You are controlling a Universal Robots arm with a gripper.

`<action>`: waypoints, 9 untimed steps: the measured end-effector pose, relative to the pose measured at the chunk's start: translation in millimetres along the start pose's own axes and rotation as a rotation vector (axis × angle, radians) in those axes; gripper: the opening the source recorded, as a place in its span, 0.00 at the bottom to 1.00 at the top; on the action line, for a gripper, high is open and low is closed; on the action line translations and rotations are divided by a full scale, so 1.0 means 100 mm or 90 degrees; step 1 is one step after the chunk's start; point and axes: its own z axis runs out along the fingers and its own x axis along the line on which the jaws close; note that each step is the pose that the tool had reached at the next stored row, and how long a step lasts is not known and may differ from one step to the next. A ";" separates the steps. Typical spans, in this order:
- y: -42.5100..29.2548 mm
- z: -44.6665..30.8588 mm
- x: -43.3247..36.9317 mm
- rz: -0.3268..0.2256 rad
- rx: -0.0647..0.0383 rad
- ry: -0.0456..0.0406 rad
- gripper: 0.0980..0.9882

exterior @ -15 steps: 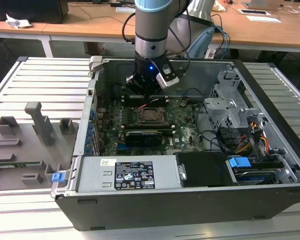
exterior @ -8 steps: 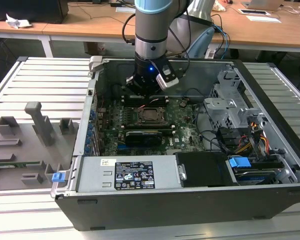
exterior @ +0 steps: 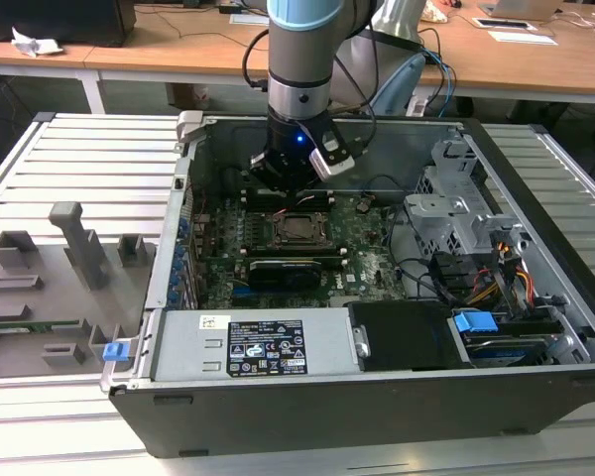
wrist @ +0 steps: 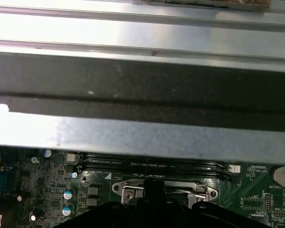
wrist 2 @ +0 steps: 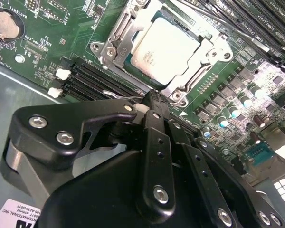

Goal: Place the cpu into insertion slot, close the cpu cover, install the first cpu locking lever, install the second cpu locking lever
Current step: 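Install the first cpu locking lever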

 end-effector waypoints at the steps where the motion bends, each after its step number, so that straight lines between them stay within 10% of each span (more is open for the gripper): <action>1: 0.000 0.002 0.000 0.000 0.000 0.0000 0.01; 9: 0.030 0.014 -0.006 0.000 0.000 0.0000 0.01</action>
